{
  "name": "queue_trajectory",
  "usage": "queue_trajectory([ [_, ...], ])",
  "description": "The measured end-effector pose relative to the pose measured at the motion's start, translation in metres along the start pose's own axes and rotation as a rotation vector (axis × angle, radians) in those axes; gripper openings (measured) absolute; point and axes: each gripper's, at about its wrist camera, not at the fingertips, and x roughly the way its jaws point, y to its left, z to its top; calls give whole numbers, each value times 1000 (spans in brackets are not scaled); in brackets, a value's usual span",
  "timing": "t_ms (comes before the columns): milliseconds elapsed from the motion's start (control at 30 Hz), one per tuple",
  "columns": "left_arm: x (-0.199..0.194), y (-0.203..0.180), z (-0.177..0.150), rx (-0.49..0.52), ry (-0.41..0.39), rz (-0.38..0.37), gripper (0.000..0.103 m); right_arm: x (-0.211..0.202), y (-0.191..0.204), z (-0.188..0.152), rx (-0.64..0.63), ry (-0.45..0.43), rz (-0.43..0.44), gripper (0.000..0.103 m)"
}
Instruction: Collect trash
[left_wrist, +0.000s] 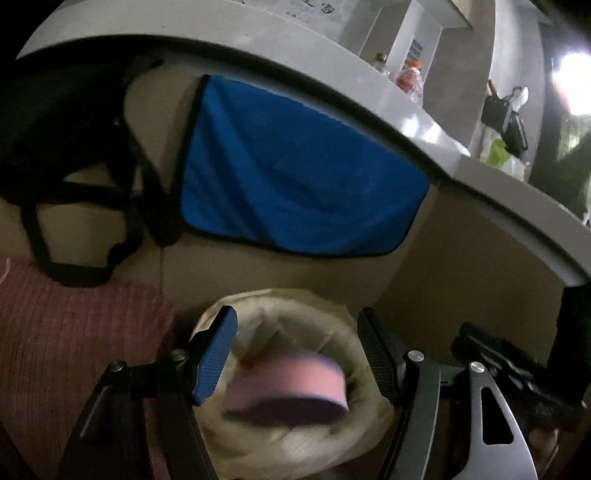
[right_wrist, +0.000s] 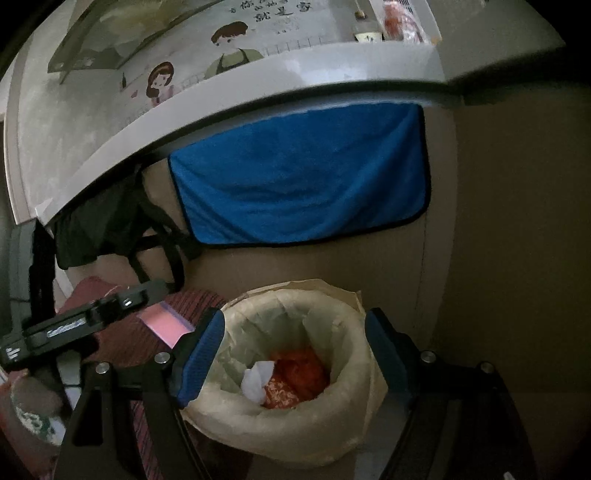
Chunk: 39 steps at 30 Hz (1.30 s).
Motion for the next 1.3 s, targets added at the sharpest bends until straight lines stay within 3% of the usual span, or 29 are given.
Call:
queue_trajectory([
  [100,15,-1,8,-28,16,-29,68,-7,-3,6,7,-18,-20,76],
  [267,4,-1,7,-44,9,7,68,-21,-10,4,17,-28,-31,76],
  [500,-101,-24,-38,89,-52,189,68,-54,16,-22,1,-34,20,76],
  [600,-154,-37,-66,167,-66,324,68,-77,41,-40,-65,-42,27,76],
  [833,-250,-67,-128,175,-113,475,68,-130,94,-91,-157,-14,43,77],
  [933,-274,-81,-151,209,-156,519,68,-151,114,-113,-168,-23,34,77],
  [1100,-293,-92,-161,221,-176,545,68,-177,134,-138,-184,-57,7,77],
  [1300,-298,-86,-164,171,-130,604,68,-187,132,-140,-119,-76,30,79],
])
